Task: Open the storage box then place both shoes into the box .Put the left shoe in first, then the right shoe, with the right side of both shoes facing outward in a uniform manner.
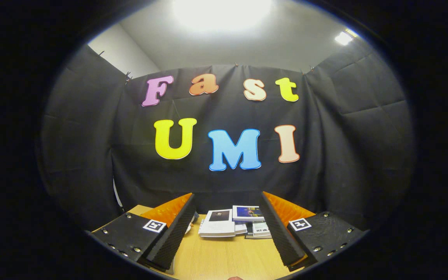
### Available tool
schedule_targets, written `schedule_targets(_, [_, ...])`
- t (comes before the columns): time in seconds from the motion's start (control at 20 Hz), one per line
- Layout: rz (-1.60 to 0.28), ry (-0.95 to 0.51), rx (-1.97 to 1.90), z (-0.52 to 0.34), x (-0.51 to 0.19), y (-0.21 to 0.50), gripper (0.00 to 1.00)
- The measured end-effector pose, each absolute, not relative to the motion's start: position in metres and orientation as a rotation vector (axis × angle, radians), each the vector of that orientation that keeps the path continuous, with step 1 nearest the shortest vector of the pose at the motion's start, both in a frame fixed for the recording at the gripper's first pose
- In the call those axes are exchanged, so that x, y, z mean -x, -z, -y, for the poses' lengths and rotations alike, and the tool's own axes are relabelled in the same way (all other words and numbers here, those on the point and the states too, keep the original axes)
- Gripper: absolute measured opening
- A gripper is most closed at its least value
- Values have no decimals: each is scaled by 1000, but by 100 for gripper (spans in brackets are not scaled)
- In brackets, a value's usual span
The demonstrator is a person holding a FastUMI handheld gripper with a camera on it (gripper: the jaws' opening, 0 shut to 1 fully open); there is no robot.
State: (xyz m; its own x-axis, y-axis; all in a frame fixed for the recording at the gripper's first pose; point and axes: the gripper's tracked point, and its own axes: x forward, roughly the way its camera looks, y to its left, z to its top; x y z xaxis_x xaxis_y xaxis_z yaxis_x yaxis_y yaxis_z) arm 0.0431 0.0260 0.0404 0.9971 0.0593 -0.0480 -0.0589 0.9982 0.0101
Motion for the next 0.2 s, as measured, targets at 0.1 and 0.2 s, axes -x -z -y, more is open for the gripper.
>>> schedule_targets(0.1, [-46, -60, -4, -24, -48, -42, 99])
schedule_targets(0.2, [-43, -66, -12, -25, -55, -43, 99])
